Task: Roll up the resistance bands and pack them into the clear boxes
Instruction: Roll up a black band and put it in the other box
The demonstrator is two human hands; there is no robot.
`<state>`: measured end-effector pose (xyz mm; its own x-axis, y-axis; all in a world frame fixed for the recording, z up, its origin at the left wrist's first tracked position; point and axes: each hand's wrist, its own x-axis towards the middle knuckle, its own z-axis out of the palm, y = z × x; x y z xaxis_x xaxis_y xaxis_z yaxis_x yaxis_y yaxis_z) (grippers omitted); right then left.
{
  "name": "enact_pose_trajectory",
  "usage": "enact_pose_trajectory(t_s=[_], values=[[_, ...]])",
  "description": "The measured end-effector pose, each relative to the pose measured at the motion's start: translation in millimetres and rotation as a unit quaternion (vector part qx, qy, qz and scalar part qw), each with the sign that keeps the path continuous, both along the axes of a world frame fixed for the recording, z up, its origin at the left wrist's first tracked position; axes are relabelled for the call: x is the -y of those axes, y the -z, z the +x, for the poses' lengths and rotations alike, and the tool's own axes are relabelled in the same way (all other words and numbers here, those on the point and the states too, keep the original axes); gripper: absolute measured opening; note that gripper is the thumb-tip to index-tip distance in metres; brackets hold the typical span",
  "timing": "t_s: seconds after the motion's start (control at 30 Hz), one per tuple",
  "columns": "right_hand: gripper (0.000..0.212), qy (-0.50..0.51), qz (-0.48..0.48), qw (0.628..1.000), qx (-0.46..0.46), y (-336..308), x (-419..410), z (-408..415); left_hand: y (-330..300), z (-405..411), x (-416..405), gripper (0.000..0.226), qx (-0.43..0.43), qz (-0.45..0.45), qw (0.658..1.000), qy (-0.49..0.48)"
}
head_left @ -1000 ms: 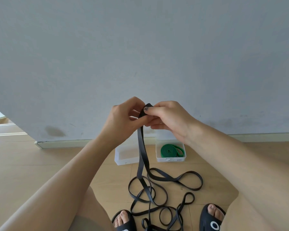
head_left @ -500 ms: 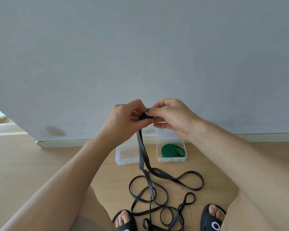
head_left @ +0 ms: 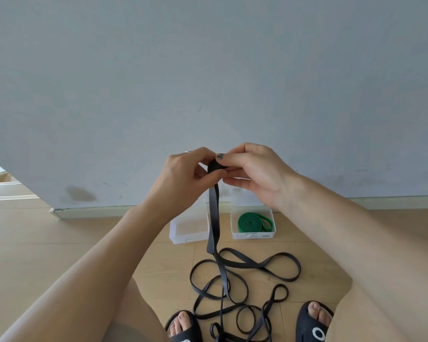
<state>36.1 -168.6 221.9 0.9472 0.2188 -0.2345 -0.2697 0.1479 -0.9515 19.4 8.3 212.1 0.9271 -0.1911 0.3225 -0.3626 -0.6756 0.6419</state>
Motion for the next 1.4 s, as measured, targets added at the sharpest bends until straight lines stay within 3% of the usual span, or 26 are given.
enact_pose_trajectory(t_s=[0.13, 0.37, 0.57, 0.77, 1.0, 1.1, 1.2, 1.4], values=[[0.021, -0.041, 0.04, 0.997, -0.043, -1, 4, 2, 0, 0, -4, 0.009, 0.028, 0.017, 0.999, 0.03], [0.015, -0.021, -0.017, 0.999, -0.017, 0, 8, 4, 2, 3, -5, 0.009, 0.054, 0.053, 0.996, 0.04], [0.01, -0.021, 0.089, 0.994, -0.058, -5, 4, 3, -7, 0, 0, 0.012, -0.035, -0.048, 0.998, 0.01], [0.019, -0.013, 0.164, 0.985, -0.058, -5, -2, -4, -13, -3, 3, 0.009, -0.015, -0.084, 0.996, 0.01], [0.008, -0.023, 0.188, 0.979, -0.07, -1, -9, -6, -11, -2, -1, 0.016, 0.024, -0.066, 0.997, 0.018], [0.015, -0.018, 0.148, 0.988, -0.042, 0, -10, -7, -8, 0, -6, 0.013, 0.045, -0.043, 0.998, 0.027], [0.017, 0.037, 0.017, 0.998, 0.051, 4, -14, -8, -5, 3, -11, 0.009, 0.079, 0.012, 0.996, 0.032], [0.018, 0.114, -0.248, 0.939, 0.208, 12, -17, -13, -3, 8, -12, 0.016, 0.147, 0.124, 0.981, 0.032]])
